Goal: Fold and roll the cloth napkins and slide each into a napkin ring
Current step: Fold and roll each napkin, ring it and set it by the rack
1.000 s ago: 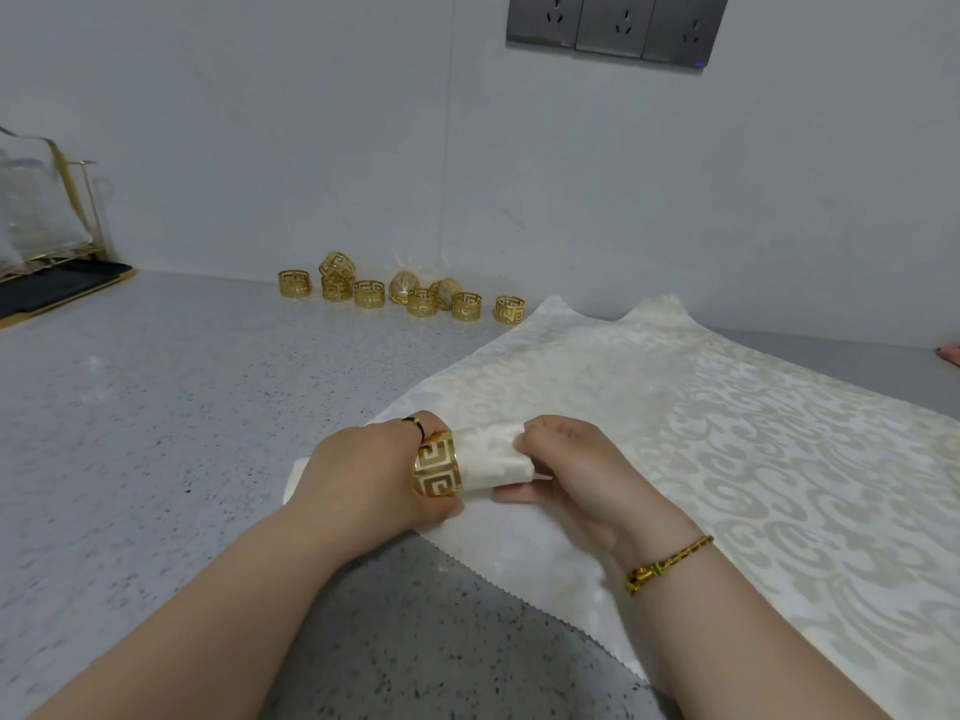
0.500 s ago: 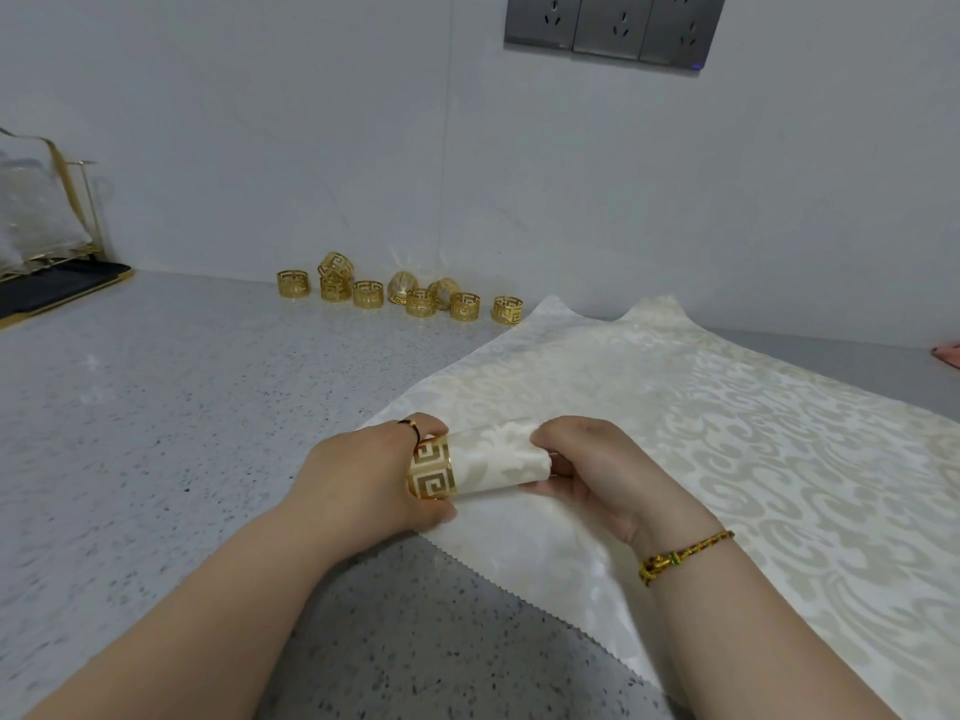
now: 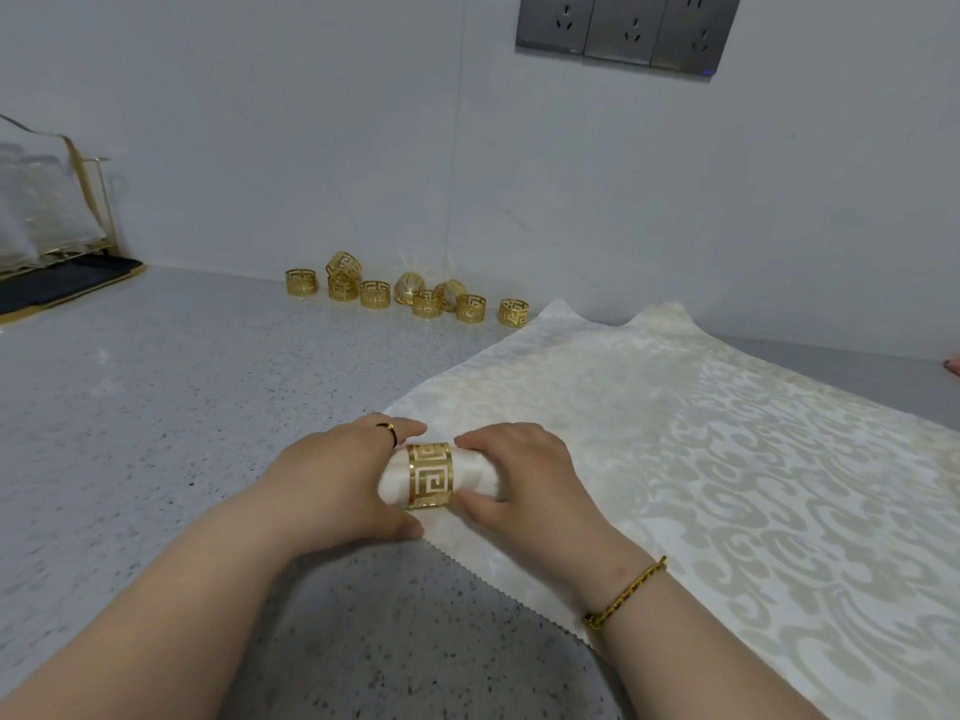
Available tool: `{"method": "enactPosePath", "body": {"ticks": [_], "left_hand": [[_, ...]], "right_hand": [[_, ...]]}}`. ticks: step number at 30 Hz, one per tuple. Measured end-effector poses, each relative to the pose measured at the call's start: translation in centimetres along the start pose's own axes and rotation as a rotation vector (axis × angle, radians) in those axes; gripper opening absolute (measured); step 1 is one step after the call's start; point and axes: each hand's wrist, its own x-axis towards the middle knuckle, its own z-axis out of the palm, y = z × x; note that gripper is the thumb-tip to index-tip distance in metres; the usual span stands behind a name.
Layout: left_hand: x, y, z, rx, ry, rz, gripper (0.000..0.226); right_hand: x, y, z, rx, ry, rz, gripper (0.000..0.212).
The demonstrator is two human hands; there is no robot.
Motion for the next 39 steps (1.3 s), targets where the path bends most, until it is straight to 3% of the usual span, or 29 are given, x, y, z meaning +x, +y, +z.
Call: {"method": "enactPosePath", "body": {"ticks": [5,10,15,19,23,27,34,39], "left_hand": [[-0.2,-1.7,-0.6,-0.031,-0.115,-0.062,0.053],[0.1,-2.0,-0.6,-0.053,-0.082,-0.063,0.035],[0.2,-1.8,-0.2,-0.158,-0.021,-0.058,0.035],[0.2,-1.4,0.0,-0.208,-0.004,-0.047,0.038],[-0.6,-0.4,0.1,-0.067,0.083,-0.029,0.065],[-2.2,0.4,0.2,0.035,0.213,0.056,0.056],[-5.4,-4.2,-1.3,0.079,0.291,-0.103,0.050],[-9.4,-10.5,-3.6,0.076,0.411,-0.288,0.043]], "right_hand": [[-0.1,0.0,0.1,0.054,0.005,0.039,0.062],[0.2,-0.4,0.2,0.096,0.030,0.058,0.078],[0.1,-0.4,0.2,-0.093,-0.091,-0.034,0.055],[0.3,-0.7,0.2,-0.138,-0.080,-0.048,0.050],[0.1,-1.0,0.1,-0.224,-0.084,-0.072,0.044],[-0.1,-2.4,0.2,-0.346,-0.046,-0.111,0.044],[1.4,-6.3,0.0,-0.187,0.035,-0.100,0.052],[4.5,-9.4,2.2,-0.047,-0.124,-0.055,0.037]]}}
